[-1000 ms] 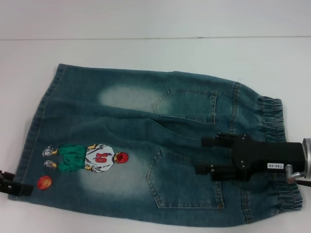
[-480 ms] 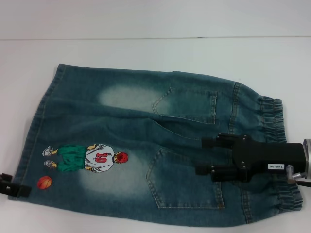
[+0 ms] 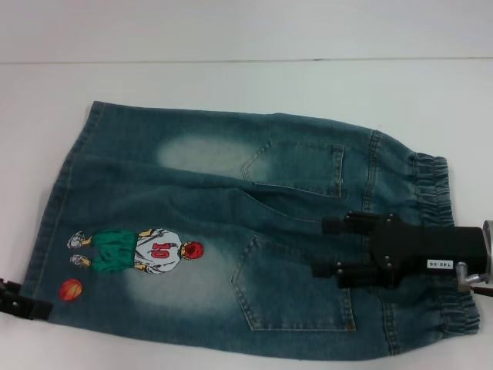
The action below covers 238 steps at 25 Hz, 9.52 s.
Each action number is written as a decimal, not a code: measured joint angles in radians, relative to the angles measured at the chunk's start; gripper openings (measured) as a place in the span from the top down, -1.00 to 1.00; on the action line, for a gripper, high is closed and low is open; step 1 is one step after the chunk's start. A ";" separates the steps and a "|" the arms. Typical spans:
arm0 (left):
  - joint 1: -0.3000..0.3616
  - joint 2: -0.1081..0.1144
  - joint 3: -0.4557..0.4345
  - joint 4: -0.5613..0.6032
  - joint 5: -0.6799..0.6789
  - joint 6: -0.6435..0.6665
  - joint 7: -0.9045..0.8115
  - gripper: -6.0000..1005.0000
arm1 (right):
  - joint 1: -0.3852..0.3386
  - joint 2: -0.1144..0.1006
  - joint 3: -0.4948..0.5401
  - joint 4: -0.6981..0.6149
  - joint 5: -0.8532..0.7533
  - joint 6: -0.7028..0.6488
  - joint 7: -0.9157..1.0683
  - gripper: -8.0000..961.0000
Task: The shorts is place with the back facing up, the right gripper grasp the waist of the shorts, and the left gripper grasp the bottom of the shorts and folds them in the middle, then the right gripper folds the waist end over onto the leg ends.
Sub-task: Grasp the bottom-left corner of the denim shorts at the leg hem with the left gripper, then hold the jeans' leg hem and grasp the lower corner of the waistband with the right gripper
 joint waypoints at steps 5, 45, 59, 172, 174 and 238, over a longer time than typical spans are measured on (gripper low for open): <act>-0.006 -0.001 0.002 -0.001 -0.001 0.019 0.000 -0.74 | -0.002 -0.001 0.000 0.000 0.001 -0.002 0.000 -0.89; -0.036 -0.007 -0.003 -0.032 0.020 -0.001 0.007 -0.61 | -0.014 -0.003 0.028 0.000 0.001 -0.018 -0.012 -0.88; -0.035 -0.012 0.000 -0.031 0.025 -0.010 0.007 -0.61 | -0.011 -0.004 0.029 0.000 0.002 -0.019 -0.012 -0.88; -0.096 -0.009 0.001 -0.065 0.027 -0.008 -0.069 0.88 | -0.419 -0.039 0.331 0.001 -0.035 0.002 0.214 -0.58; -0.096 -0.009 0.001 -0.065 0.027 -0.009 -0.068 0.88 | -0.413 -0.039 0.329 0.002 -0.036 0.008 0.216 -0.58; -0.124 -0.003 0.000 -0.091 0.027 -0.025 -0.064 0.89 | -0.358 -0.029 0.354 0.000 -0.086 -0.040 0.235 -0.57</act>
